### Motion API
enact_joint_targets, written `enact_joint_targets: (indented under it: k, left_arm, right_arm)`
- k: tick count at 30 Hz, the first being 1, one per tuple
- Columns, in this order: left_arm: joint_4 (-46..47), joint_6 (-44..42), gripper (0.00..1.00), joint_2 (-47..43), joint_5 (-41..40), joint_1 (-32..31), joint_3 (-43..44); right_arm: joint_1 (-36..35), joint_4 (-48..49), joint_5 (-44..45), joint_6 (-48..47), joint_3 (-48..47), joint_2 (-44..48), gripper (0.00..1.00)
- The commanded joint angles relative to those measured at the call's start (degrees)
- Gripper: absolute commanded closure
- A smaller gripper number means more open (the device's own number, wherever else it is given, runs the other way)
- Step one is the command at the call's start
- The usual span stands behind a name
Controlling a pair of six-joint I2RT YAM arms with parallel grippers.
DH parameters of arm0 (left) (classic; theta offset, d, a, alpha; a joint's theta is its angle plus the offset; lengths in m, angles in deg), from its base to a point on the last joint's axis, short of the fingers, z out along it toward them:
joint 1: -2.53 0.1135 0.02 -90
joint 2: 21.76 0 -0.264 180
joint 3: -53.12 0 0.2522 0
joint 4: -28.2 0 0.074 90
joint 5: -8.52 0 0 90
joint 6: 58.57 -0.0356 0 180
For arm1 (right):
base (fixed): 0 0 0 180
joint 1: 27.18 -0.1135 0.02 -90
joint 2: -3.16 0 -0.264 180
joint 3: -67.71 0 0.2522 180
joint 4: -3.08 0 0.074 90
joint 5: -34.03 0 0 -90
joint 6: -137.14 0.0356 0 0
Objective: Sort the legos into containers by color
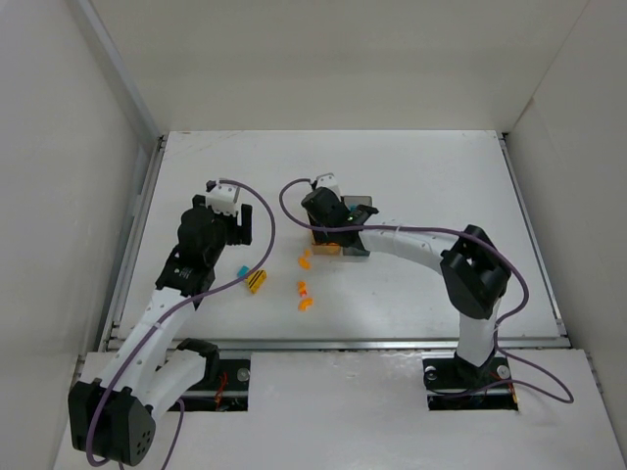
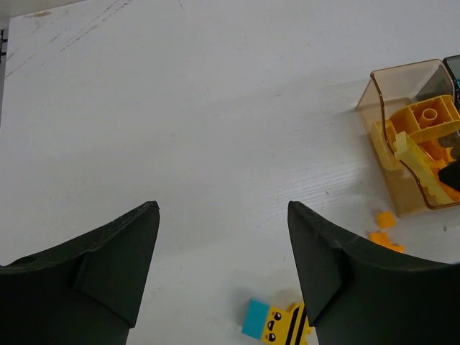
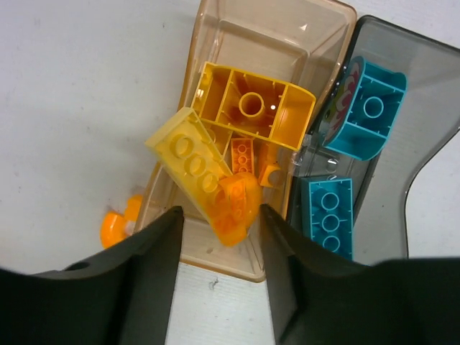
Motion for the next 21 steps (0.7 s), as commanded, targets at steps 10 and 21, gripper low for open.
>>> enact_joint_targets:
  k: [10, 21]
  left_arm:
    - [1.92, 1.73, 0.31, -1.79, -0.68, 0.00, -1.57]
    - [1.39, 2.26, 0.31, -2.32, -1.20, 0.00, -1.58]
  right_arm:
    - [-4.54, 1.95, -4.59, -4.13, -1.71, 4.13, 0.33]
    - [-7.90, 5.14, -16.29, -0.71, 5.34, 1.24, 0.58]
